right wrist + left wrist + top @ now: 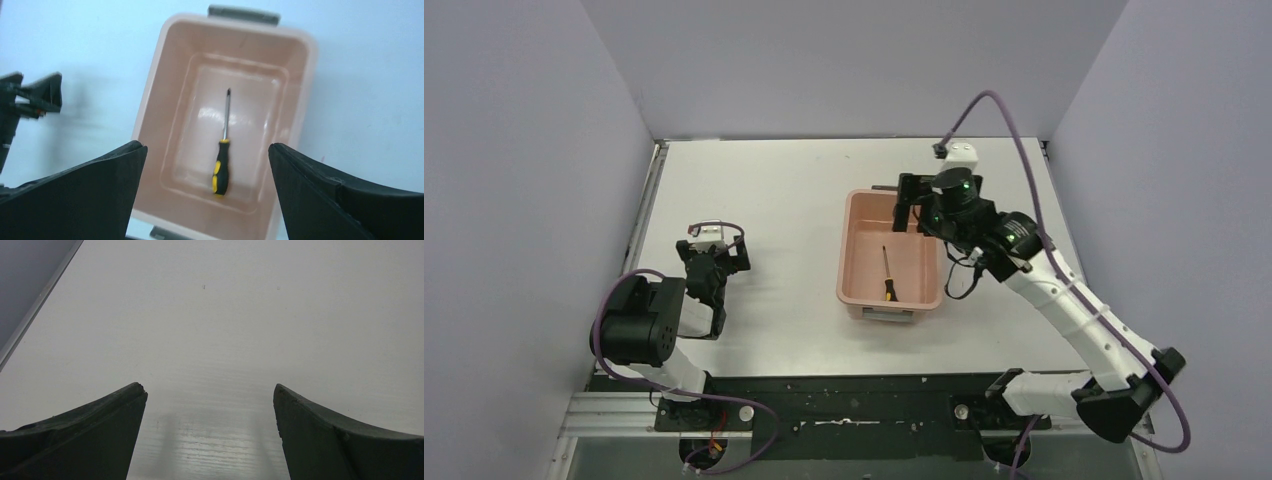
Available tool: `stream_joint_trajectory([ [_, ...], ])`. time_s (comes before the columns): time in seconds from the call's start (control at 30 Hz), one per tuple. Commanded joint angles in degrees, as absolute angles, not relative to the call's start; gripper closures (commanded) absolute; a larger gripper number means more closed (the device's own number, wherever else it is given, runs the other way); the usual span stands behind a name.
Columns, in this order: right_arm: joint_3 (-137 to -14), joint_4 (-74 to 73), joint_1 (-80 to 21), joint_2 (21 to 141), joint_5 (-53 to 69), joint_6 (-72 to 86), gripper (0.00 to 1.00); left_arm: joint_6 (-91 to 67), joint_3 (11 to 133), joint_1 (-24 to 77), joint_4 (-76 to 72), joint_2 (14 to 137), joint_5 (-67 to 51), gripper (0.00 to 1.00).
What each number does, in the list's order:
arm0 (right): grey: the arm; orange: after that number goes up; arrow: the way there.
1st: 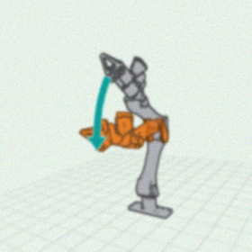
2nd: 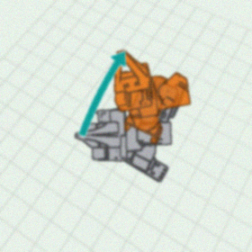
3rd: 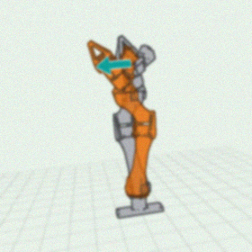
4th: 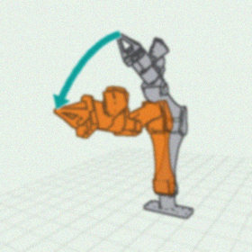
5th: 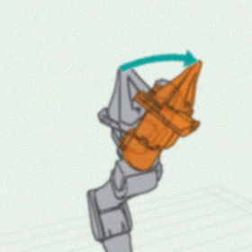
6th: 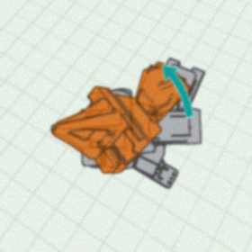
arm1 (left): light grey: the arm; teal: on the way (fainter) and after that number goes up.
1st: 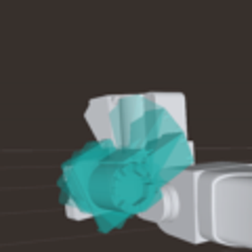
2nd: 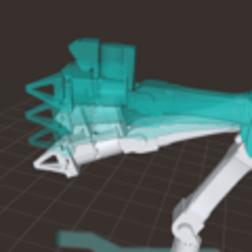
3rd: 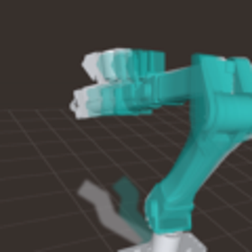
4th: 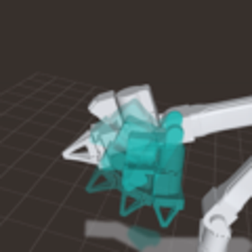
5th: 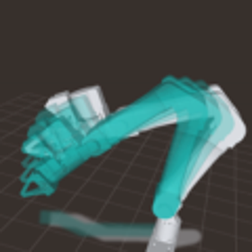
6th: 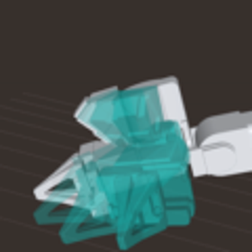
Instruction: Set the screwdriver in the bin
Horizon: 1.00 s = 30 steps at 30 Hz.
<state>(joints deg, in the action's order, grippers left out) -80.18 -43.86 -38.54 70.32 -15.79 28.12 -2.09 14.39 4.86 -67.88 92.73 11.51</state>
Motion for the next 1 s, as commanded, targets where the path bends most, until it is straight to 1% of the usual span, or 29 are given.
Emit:
stream_joint_trajectory([
  [0.0,-69.9,-35.6,-31.8,62.7,-30.8,22.6,0.00,-1.4,14.5,4.7,-69.4,92.2,10.6,0.03],
  [0.1,-59.5,-29.4,-27.5,57.2,-36.8,21.5,0.00,-1.5,14.5,4.7,-69.5,92.2,10.6,0.03],
  [0.27,-41.5,-16.6,-20.7,50.1,-37.0,21.5,0.00,-1.4,14.5,4.7,-69.5,92.3,10.6,0.03],
  [0.37,-31.3,-9.7,-19.8,48.5,-36.5,21.7,0.00,-1.5,14.5,4.6,-69.4,92.2,10.6,0.03],
  [0.5,-23.3,-3.1,-19.8,47.7,-37.1,22.8,0.00,-1.4,14.5,4.6,-69.4,92.3,10.6,0.03],
  [0.67,-19.2,3.2,-19.8,47.9,-36.0,24.3,0.00,-1.4,14.6,4.6,-69.3,92.3,10.6,0.03],
  [0.97,-20.3,2.9,-19.7,50.2,-36.7,24.2,0.00,-1.5,14.5,4.7,-69.4,92.3,10.6,0.03],
])
